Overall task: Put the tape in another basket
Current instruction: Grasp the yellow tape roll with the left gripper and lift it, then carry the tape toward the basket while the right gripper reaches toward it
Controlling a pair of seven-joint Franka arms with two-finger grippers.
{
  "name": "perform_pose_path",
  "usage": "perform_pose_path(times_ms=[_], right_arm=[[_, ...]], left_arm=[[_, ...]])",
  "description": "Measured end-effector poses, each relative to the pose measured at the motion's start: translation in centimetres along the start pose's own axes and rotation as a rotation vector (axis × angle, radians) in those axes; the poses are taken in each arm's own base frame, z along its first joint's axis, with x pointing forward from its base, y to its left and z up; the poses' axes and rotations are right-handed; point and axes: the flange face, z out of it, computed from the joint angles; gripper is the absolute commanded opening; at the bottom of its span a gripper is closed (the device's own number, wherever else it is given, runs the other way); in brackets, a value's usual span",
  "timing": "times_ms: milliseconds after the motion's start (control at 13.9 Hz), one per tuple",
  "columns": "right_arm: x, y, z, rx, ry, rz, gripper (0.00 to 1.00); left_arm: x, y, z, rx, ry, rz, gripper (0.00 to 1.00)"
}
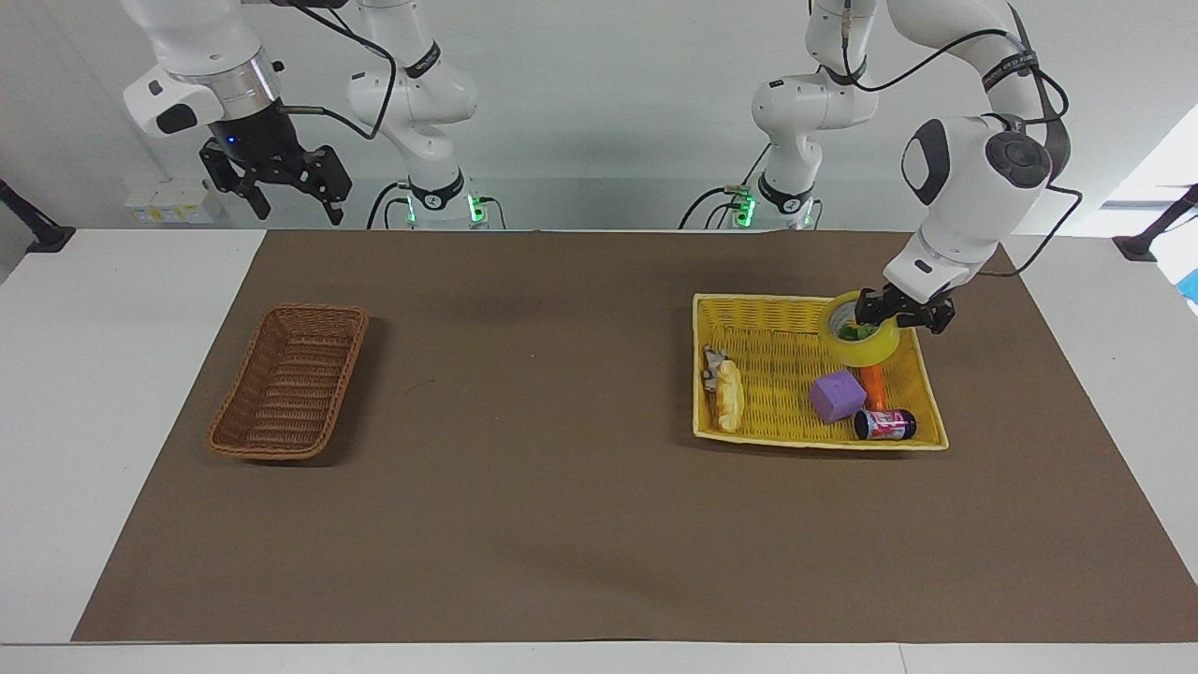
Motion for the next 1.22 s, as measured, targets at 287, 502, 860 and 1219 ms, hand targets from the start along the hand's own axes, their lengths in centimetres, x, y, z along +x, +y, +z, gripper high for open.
perform_pose_path(times_ms=[287, 502, 860, 1219], right_arm=[[-1.2, -1.9, 0.7, 0.172, -0.041, -0.012, 1.0], [-2.2, -2.8, 0.7, 0.2, -0.048, -0.028, 1.0], [-2.4, -3.0, 0.8, 0.201, -0.051, -0.031, 1.0], [-2.4, -3.9, 1.2, 0.287, -0.066, -0.036, 1.0]], left_arm=[[0.4, 2.4, 0.0, 0.001, -0.001, -0.019, 0.0], [1.1, 7.6, -0.9, 0.002, 0.02, -0.053, 0.0], [1.3, 19.6, -4.5, -0.076, 0.079, -0.087, 0.0], [0.4, 27.3, -9.5, -0.252, 0.11, -0.19, 0.0]])
